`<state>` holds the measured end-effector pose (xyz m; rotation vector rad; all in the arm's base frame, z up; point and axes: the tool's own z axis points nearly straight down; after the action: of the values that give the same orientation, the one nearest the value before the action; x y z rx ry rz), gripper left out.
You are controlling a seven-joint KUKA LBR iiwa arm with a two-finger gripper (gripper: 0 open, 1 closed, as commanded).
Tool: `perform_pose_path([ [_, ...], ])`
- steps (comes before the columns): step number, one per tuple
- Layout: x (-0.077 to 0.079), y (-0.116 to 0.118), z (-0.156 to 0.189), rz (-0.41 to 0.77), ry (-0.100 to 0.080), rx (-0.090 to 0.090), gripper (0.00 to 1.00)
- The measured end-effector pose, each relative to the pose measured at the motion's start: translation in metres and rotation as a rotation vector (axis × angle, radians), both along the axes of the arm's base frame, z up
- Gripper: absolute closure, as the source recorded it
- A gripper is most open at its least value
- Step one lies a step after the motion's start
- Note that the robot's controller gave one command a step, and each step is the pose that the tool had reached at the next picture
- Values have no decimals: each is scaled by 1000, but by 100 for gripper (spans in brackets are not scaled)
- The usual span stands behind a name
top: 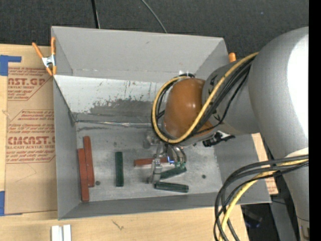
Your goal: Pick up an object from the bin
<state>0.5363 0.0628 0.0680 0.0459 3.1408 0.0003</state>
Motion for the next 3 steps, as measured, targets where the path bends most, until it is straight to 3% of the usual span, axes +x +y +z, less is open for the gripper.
perform_pose_path([
  [1,-9,2,1,-15,-1,1,100],
  [3,-10,2,4,-15,2,1,100],
])
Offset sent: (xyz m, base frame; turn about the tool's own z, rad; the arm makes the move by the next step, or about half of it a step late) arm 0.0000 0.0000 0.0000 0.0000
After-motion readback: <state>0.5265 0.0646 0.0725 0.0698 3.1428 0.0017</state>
